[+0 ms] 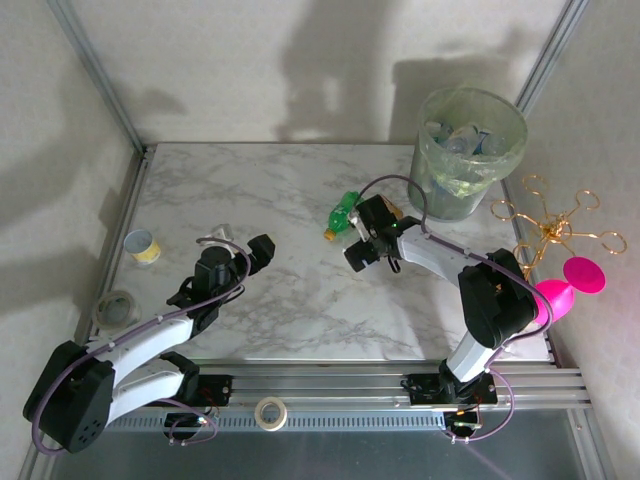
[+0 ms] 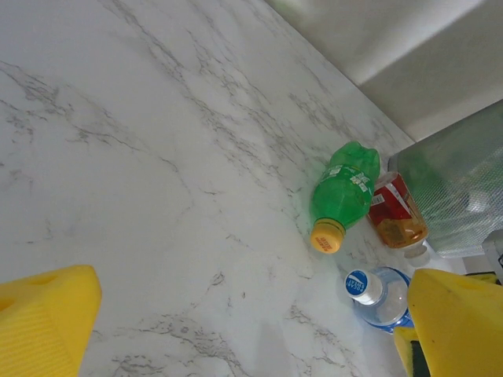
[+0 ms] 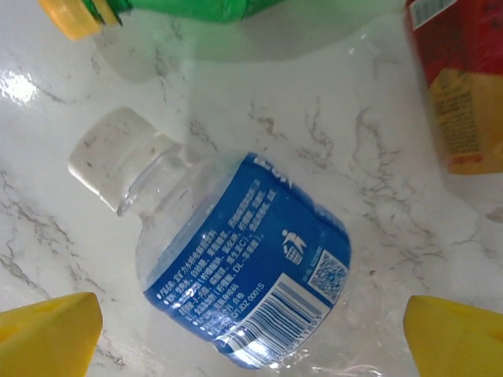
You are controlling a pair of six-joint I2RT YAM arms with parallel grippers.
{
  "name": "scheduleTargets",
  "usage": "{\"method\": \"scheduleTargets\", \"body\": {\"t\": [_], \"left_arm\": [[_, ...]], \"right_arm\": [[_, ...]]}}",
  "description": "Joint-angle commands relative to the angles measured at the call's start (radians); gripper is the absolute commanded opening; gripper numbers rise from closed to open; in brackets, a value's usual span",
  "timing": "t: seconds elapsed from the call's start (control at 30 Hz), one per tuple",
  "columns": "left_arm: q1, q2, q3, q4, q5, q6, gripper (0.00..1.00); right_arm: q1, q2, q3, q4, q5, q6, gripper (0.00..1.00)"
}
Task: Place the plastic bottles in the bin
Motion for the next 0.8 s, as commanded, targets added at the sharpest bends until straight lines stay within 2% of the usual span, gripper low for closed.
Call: {"method": "scheduleTargets", "body": {"t": [0.0,0.47,0.77], "left_arm": [[0.008,0.009,0.022,0.018,0.015,-0.011,1.0],[0.008,0.009,0.012,0.027,0.015,-0.02,1.0],[0.008,0.014,0.01,0.034,0.025,-0.026,1.0]], "right_arm": [[-0.016,-0.02,-0.033,0.035,-0.089,0.003,0.99],[-0.003,-0.018,-0.106,0.015,-0.131,0.116,0.98],[0.019,0.037,-0.117,0.026,-0.097,0.134,0.9]]}}
